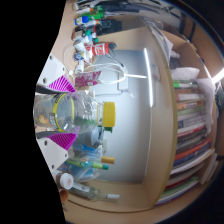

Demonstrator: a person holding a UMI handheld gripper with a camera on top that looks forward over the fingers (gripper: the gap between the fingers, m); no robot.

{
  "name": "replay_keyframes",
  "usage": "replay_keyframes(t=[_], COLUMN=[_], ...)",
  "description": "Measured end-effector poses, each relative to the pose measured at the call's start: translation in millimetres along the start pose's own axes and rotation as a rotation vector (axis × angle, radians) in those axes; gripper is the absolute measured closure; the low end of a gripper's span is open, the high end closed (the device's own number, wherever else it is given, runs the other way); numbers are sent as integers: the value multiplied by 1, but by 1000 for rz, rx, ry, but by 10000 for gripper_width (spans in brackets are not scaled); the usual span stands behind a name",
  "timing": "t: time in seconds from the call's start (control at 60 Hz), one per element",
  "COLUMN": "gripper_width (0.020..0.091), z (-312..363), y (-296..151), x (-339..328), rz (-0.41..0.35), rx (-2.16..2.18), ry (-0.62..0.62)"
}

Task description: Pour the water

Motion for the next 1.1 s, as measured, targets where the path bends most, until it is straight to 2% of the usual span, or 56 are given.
replay_keyframes(t=[0.2, 0.267, 0.417, 0.617, 0.75, 0.95, 0.983, 1.05, 1.1], gripper_width=[577, 566, 568, 572, 556, 451, 406, 257, 254], z=[-15, -16, -6, -11, -15, -13, -15, -24, -26], y=[42, 35, 49, 50, 47, 50, 53, 62, 63], x=[17, 27, 34, 26, 24, 26, 25, 20, 11], rz=[11, -29, -15, -81, -92, -39, -13, 48, 67], rx=[62, 10, -35, -27, 0, -10, -31, -68, -92], ry=[18, 30, 11, 70, 73, 30, 29, 48, 53])
Point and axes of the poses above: the point between the fingertips, and its own axes, seen from behind it with the camera up: z to the left, y down, x forward, the way the camera looks, the point moved 1 cm from there along -x, backward, against the way the camera looks, and after that the axes turned 14 degrees about -x, right-handed, at the moved point
